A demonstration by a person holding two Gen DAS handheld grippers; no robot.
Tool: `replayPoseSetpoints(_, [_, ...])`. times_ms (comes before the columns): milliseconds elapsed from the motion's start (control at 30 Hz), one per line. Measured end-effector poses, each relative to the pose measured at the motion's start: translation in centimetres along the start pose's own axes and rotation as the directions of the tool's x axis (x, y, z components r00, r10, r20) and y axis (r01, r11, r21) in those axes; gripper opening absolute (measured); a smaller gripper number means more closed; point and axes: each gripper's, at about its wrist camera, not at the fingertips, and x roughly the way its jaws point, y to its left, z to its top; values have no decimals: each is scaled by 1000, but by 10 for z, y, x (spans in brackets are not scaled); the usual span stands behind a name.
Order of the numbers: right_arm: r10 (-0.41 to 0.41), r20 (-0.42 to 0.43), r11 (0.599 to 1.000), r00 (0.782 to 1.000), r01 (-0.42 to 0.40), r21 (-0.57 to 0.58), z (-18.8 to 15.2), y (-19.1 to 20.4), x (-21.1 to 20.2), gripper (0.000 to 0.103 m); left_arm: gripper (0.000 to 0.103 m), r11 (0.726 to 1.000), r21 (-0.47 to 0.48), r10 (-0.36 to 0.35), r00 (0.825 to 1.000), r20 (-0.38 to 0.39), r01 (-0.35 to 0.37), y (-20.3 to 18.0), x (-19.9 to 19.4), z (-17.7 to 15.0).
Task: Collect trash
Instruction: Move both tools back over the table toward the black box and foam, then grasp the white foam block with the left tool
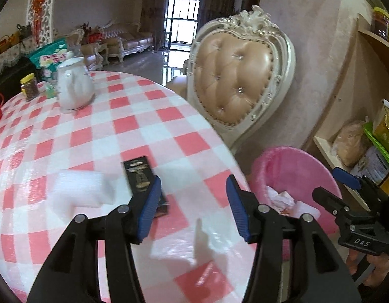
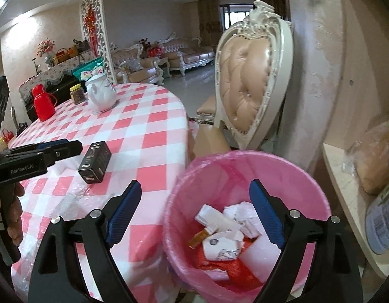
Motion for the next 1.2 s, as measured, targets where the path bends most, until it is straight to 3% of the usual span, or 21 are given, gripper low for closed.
replayPoseSetpoints(567, [28,-20,999,999,-29,-39,12,49,28,85,53,996,-63,68,998,9,-67,80,2,11])
replayPoseSetpoints(667, [34,-23,998,999,-35,-46,15,60,33,85,60,993,-76,89,996,16,-87,96,-2,13])
replayPoseSetpoints(867, [54,-29,996,998,-55,-63,19,85,43,85,61,987,-114,118,993,-1,-118,131,0,12])
replayPoseSetpoints(1200, [94,-60,990,994,-100,-102,24,132,67,85,61,982,-165,86,994,-67,-96,177,18,-3])
